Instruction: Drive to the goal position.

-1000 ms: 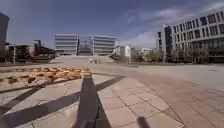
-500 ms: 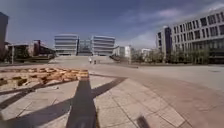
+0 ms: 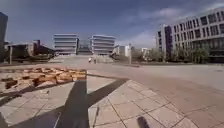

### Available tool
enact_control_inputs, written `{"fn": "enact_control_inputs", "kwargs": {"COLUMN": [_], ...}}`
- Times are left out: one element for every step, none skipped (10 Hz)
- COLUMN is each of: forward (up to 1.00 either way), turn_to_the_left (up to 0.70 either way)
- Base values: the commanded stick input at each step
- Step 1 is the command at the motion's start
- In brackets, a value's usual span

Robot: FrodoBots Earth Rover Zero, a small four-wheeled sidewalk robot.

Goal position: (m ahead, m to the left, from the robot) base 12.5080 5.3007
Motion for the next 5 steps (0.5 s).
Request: {"fn": "enact_control_inputs", "kwargs": {"forward": [0.70,0.70,0.70,0.70,0.70], "turn_to_the_left": [0.00,0.00,0.00,0.00,0.00]}}
